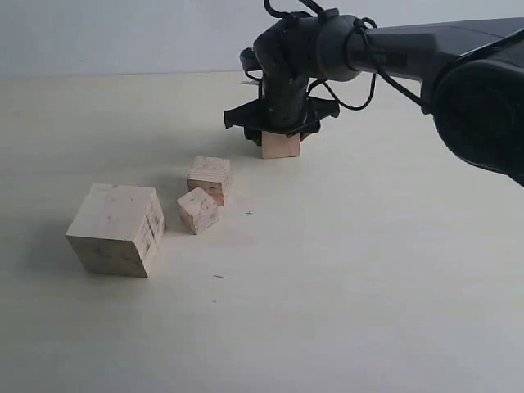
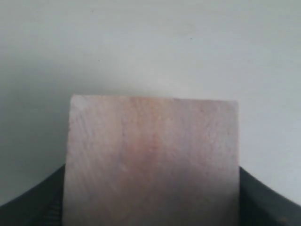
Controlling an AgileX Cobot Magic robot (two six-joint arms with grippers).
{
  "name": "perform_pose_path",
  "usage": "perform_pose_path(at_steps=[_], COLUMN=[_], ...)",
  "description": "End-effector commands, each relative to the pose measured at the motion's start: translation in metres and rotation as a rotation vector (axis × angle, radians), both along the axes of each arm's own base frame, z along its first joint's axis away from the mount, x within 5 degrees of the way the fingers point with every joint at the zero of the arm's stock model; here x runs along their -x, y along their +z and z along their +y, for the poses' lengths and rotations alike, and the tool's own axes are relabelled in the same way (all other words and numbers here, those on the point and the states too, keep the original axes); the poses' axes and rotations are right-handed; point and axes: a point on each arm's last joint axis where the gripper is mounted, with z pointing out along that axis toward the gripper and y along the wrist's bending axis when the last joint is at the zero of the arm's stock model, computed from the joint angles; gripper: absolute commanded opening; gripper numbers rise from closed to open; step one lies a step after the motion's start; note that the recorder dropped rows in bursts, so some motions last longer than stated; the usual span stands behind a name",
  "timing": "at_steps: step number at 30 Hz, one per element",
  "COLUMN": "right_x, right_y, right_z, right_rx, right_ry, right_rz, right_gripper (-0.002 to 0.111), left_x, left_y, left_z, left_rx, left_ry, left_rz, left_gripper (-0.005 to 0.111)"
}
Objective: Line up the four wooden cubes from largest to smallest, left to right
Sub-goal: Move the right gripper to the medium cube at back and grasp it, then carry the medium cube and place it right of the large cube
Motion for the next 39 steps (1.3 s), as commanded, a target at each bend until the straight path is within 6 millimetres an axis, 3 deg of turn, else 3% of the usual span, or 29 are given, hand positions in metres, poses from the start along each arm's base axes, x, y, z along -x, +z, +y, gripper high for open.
perform_pose_path(at_steps=[1,13,18,22,30,35,39], right_x=[0.003,0.035,0.059,0.092,0.175,0.212,0.226], right_y=[0.033,0.167,0.196,0.198,0.18,0.15,0.118], right_z=[-0.007,-0.026,-0.038,-0.05,-0.06,-0.043,-0.025], right_rx=[0.056,-0.018,-0.08,-0.102,-0.182,-0.209,-0.211], right_ry=[0.079,0.223,0.282,0.372,0.661,0.895,1.03], right_rz=[-0.011,-0.116,-0.182,-0.248,-0.361,-0.255,-0.147], right_gripper=[0.0,0.0,0.0,0.0,0.0,0.0,0.0], left_x=[0.0,0.0,0.0,0.0,0.0,0.0,0.0], left_y=[0.0,0.0,0.0,0.0,0.0,0.0,0.0], left_z=[0.0,0.0,0.0,0.0,0.0,0.0,0.0], left_rx=[0.004,0.004,0.004,0.004,0.004,0.004,0.004], left_ry=[0.002,0.002,0.002,0.002,0.002,0.002,0.002], left_rz=[-0.007,-0.007,-0.007,-0.007,-0.007,-0.007,-0.007], left_gripper=[0.0,0.0,0.0,0.0,0.0,0.0,0.0])
